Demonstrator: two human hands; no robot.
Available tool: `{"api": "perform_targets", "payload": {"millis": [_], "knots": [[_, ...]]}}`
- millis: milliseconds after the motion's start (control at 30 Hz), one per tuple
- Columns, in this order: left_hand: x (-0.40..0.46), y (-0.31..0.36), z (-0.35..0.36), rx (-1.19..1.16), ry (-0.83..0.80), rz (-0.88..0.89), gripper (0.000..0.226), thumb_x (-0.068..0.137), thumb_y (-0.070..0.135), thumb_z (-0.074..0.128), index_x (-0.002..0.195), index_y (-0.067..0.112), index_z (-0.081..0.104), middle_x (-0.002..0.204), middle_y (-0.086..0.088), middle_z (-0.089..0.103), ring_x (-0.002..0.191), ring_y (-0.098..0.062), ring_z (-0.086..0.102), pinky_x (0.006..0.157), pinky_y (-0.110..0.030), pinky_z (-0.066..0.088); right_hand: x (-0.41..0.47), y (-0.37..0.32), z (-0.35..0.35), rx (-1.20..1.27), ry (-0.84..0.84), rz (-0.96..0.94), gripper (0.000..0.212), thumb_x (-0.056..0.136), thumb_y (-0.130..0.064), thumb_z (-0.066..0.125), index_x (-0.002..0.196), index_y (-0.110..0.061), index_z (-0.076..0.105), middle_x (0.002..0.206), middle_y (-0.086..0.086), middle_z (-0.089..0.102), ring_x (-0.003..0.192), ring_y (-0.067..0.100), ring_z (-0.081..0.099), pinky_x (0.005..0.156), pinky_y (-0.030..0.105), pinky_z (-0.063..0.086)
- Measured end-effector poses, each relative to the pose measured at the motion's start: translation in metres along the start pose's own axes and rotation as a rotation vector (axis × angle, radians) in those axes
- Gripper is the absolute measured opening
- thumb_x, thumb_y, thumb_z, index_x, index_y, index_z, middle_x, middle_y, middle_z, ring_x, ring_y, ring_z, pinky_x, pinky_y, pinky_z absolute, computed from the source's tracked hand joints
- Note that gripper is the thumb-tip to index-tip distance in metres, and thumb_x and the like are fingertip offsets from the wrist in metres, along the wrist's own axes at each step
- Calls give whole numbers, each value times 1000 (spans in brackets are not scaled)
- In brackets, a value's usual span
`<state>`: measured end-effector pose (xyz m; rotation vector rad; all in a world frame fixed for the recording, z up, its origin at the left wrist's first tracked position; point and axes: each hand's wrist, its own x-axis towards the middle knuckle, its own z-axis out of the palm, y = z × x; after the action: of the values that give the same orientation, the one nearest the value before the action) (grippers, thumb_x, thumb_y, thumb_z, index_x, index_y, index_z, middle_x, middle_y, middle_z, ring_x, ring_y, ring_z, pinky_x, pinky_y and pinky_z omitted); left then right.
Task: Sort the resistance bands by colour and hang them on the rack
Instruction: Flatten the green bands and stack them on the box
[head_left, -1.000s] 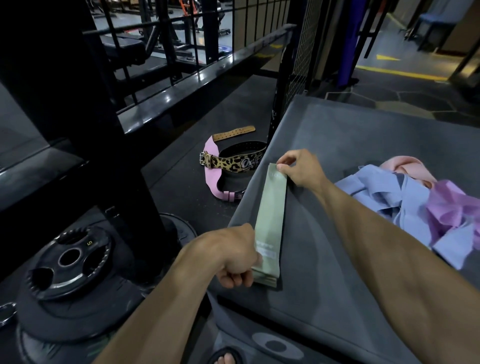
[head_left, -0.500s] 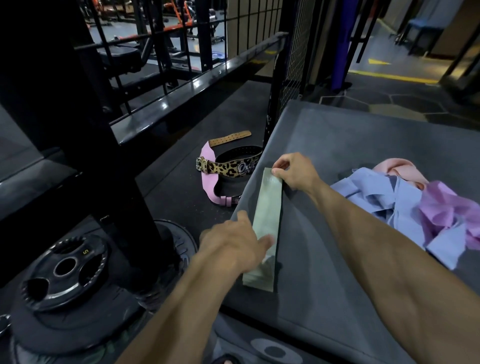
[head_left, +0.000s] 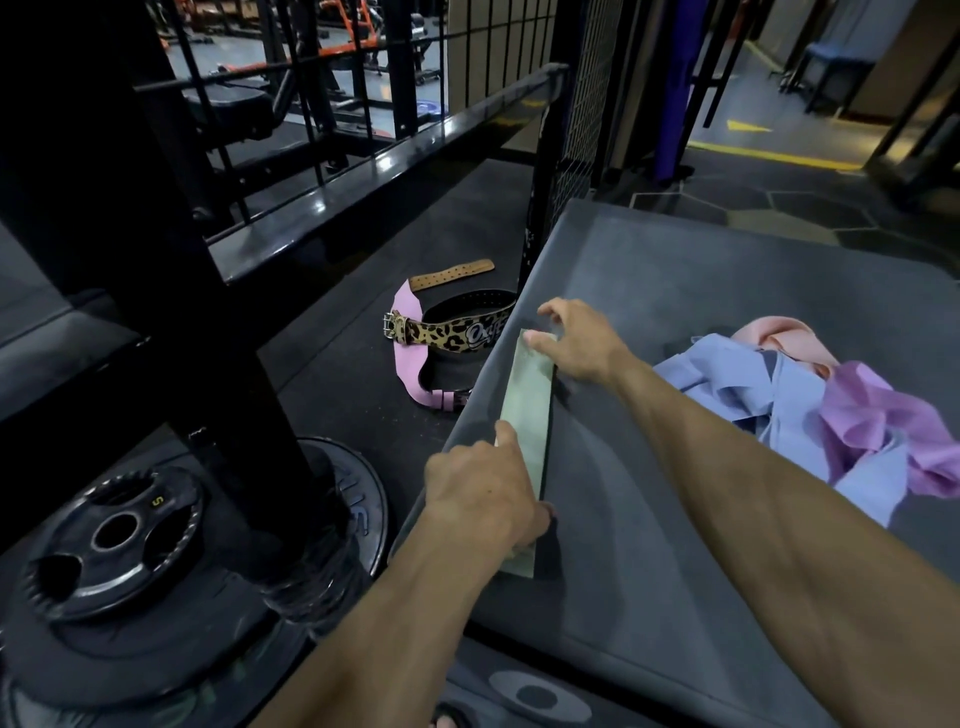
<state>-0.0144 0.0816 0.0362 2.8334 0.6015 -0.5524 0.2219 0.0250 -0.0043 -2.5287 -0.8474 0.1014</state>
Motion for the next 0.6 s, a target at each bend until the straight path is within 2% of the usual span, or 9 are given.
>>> {"api": "perform_targets", "payload": {"millis": [67, 133, 200, 300, 367, 500, 600], "knots": [[-1, 0, -1, 3, 1, 8, 86, 91, 63, 58, 152, 16, 21, 139, -8, 54, 128, -32, 52, 82, -39, 33, -15, -7, -1, -43, 14, -104, 61, 88, -56, 64, 135, -19, 54, 132, 6, 53, 117, 24, 57, 101, 40, 46], [-1, -1, -1, 3, 1, 12, 87, 91, 63, 58, 153, 16, 19, 141, -8, 53, 129, -32, 51, 83, -38, 34, -34, -14, 3, -138, 50, -183, 52, 83, -64, 64, 119, -26, 59, 126, -1, 52, 116, 22, 52, 98, 44, 45], [-1, -1, -1, 5, 8, 14, 90, 91, 63, 57, 155, 16, 17, 143, -7, 52, 131, -31, 50, 88, -39, 38, -50, -18, 9, -267, 137, -235, 44, 82, -66, 62, 105, -28, 57, 126, -4, 46, 121, 22, 42, 101, 45, 35], [-1, 0, 1, 4, 18, 14, 92, 91, 63, 56, 157, 16, 14, 143, -8, 52, 131, -31, 51, 92, -39, 40, -63, -18, 14, -249, 201, -235, 35, 89, -61, 57, 104, -29, 57, 132, -3, 42, 130, 23, 32, 107, 46, 25], [0, 0, 2, 3, 19, 12, 92, 91, 64, 56, 157, 16, 13, 144, -7, 52, 131, -31, 51, 93, -39, 41, -65, -16, 13, -217, 182, -249, 30, 92, -58, 56, 102, -29, 58, 126, -4, 45, 125, 21, 37, 105, 43, 26], [1, 0, 1, 10, 11, 10, 90, 91, 64, 56, 156, 17, 15, 144, -7, 51, 131, -31, 50, 94, -40, 41, -74, -19, 12, -286, 72, -339, 25, 96, -51, 54, 98, -28, 62, 103, -10, 45, 107, 18, 46, 91, 38, 34], [1, 1, 1, 10, 9, 12, 91, 91, 64, 56, 156, 16, 14, 145, -7, 51, 133, -32, 49, 96, -41, 41, -77, -21, 14, -269, 72, -348, 25, 99, -47, 53, 97, -25, 62, 97, -7, 50, 99, 19, 51, 85, 38, 39]]}}
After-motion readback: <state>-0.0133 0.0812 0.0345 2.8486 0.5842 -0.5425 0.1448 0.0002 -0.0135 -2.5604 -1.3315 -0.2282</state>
